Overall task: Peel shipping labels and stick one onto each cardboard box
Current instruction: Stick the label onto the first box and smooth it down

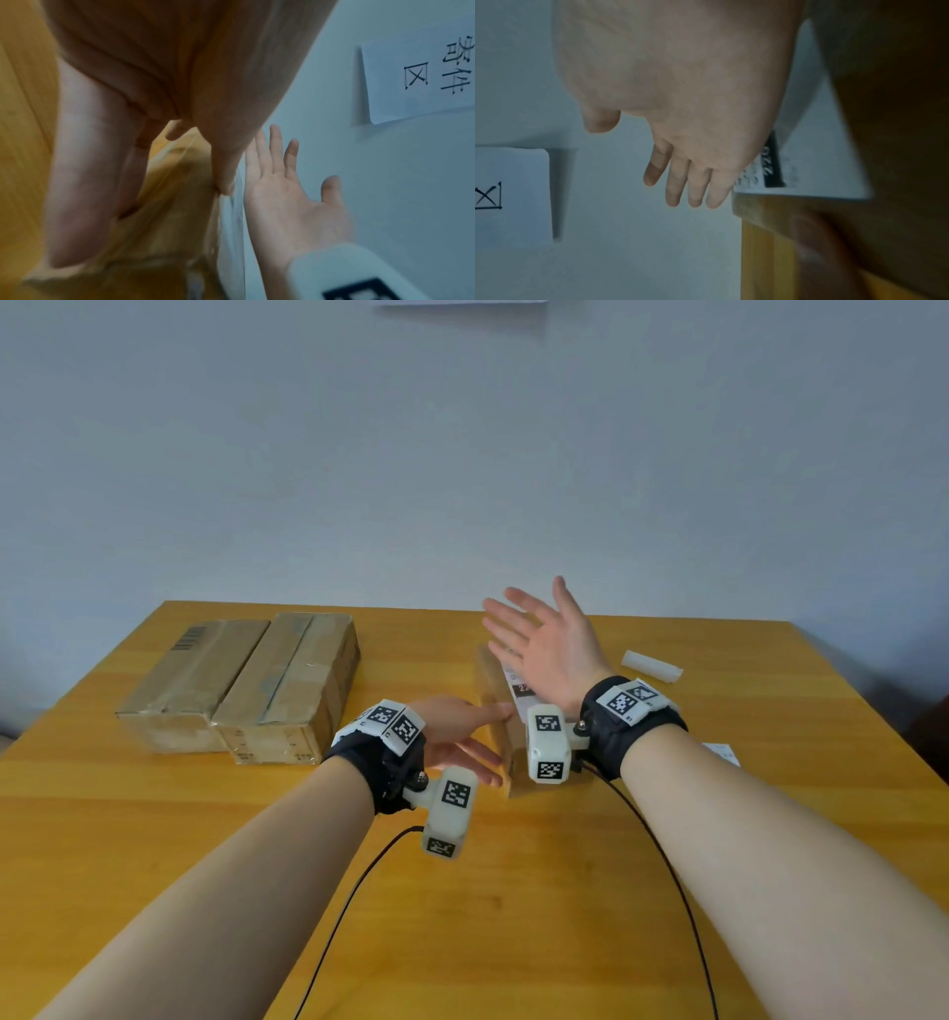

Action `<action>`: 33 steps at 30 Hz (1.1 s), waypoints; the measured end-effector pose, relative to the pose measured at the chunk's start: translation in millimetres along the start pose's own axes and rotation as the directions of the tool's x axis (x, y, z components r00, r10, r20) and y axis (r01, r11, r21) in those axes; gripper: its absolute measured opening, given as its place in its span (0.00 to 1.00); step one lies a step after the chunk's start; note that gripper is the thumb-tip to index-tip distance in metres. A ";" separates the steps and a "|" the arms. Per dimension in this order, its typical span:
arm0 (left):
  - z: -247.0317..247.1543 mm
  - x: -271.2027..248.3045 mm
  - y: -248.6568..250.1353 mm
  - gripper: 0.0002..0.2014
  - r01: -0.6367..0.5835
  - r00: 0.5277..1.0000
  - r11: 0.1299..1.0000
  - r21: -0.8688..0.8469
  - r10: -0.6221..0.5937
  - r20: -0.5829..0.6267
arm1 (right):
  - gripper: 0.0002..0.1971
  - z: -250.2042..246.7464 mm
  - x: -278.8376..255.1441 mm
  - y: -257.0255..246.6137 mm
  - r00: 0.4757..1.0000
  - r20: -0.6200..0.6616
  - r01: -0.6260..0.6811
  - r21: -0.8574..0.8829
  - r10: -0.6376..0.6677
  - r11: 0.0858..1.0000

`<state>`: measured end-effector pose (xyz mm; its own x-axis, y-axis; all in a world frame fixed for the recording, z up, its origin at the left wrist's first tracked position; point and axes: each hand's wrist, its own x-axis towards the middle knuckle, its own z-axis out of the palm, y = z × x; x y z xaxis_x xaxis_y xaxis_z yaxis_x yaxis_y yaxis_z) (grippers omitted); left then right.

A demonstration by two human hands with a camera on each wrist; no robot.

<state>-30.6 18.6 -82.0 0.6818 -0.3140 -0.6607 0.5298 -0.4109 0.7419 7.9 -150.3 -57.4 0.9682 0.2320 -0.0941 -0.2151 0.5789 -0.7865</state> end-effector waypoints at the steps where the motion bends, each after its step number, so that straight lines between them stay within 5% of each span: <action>1: 2.1 -2.0 1.7 0.36 0.006 1.000 0.999 0.039 -0.007 0.022 | 0.31 -2.4 -1.3 -5.1 1.000 -0.016 0.026 -0.011 -0.026 1.000; 5: -4.1 4.4 15.3 0.49 -0.013 0.992 0.984 0.178 0.034 -0.120 | 0.27 -13.3 -7.3 -13.1 0.994 -0.087 0.054 -0.098 -0.063 0.994; 8: -10.8 14.6 19.6 0.41 -0.157 0.942 0.980 0.122 0.186 -0.280 | 0.27 -17.6 -11.5 -5.6 0.992 -0.117 0.029 -0.155 -0.047 0.988; 12: -8.7 19.2 11.2 0.28 -0.227 0.942 0.972 -0.060 0.203 -0.268 | 0.30 -16.0 -10.8 3.7 0.990 -0.134 0.014 -0.216 -0.044 0.976; 17: -5.6 19.1 5.6 0.32 -0.279 0.932 0.945 -0.173 0.223 -0.288 | 0.34 -2.1 -10.2 13.1 0.990 -0.131 0.003 -0.320 -0.047 0.947; 26: -9.4 16.0 5.6 0.31 -0.272 0.925 0.953 -0.135 0.221 -0.308 | 0.34 33.1 -12.3 29.7 0.996 -0.087 -0.042 -0.320 0.014 0.947; 33: -16.7 7.3 -5.3 0.25 -0.194 0.910 0.979 -0.070 0.153 -0.385 | 0.32 22.9 -16.2 10.2 0.998 -0.068 -0.023 -0.109 0.015 0.994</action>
<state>-19.9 32.8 -88.8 0.8957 -0.0190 -0.4443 0.4216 -0.2814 0.8620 -12.9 -130.3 -49.9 0.9712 0.1870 -0.1475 -0.2218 0.4849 -0.8460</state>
